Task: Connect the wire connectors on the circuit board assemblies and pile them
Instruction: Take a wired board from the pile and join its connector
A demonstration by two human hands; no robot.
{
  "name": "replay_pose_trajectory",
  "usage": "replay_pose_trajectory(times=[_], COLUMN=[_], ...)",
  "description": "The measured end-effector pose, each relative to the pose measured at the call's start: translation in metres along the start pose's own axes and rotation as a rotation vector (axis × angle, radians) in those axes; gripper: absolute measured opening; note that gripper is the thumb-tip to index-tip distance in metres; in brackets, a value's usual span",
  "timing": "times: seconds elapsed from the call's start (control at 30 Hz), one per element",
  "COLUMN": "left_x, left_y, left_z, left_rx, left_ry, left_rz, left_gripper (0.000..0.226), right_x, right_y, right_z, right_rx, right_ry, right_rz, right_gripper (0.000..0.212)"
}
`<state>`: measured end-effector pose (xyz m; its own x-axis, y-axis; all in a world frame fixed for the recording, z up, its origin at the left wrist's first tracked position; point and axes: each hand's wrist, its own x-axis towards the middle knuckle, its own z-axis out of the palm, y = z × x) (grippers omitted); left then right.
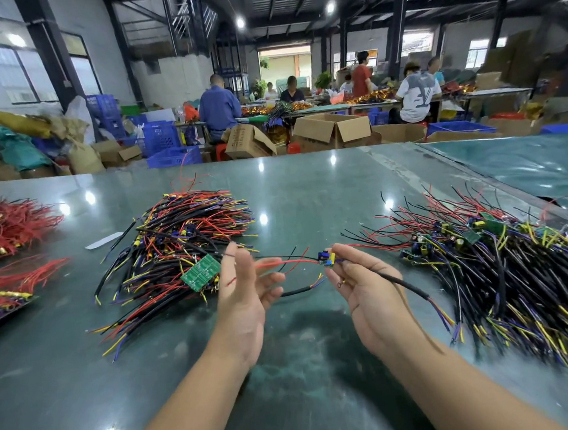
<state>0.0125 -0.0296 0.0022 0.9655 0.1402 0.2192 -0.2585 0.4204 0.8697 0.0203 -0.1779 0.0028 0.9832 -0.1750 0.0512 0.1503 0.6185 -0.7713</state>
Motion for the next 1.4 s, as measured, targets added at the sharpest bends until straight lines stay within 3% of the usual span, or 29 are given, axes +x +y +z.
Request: replay_pose_trajectory(times=[0.07,0.1,0.17,0.27,0.37,0.53,0.73,0.83,0.93,1.1,1.4], left_x=[-0.001,-0.002,-0.004,0.000,0.002,0.004,0.002,0.001,-0.001,-0.001,-0.007], left_y=[-0.007,-0.009,-0.012,-0.011,-0.009,-0.005,0.000,0.002,0.000,-0.001,-0.003], left_z=[0.005,0.008,0.010,0.007,0.002,-0.001,0.002,0.003,0.004,0.002,0.009], left_rx=[0.122,0.195,0.279,0.297,0.303,0.211,0.001,-0.017,0.045,0.111,0.213], left_ry=[-0.083,-0.127,-0.194,-0.146,-0.088,-0.058,-0.162,-0.231,-0.228,-0.229,-0.250], left_rz=[-0.021,-0.028,-0.025,0.016,0.031,-0.008,-0.179,-0.235,-0.178,-0.171,-0.191], left_gripper=[0.131,0.129,0.098,0.036,0.013,0.016,0.022,0.023,0.012,0.013,0.015], right_x=[-0.002,-0.004,-0.008,-0.017,-0.020,-0.019,-0.016,-0.016,-0.017,-0.014,-0.013], right_y=[0.000,-0.001,0.000,0.003,0.000,-0.007,-0.005,-0.006,-0.007,-0.007,-0.001], right_z=[0.002,0.003,0.003,0.004,0.007,0.002,0.003,0.001,0.002,0.003,0.002], right_rx=[0.015,0.013,-0.027,-0.258,-0.545,-0.579,-0.199,-0.129,-0.260,-0.551,-0.648], right_ry=[0.000,-0.011,-0.079,-0.238,-0.272,-0.218,-0.232,-0.251,-0.223,-0.105,-0.025], right_rz=[0.005,0.008,0.016,0.005,-0.129,-0.152,0.058,0.113,0.031,-0.195,-0.275], right_gripper=[0.032,0.032,0.032,0.031,0.030,0.017,0.009,0.014,0.010,0.015,0.012])
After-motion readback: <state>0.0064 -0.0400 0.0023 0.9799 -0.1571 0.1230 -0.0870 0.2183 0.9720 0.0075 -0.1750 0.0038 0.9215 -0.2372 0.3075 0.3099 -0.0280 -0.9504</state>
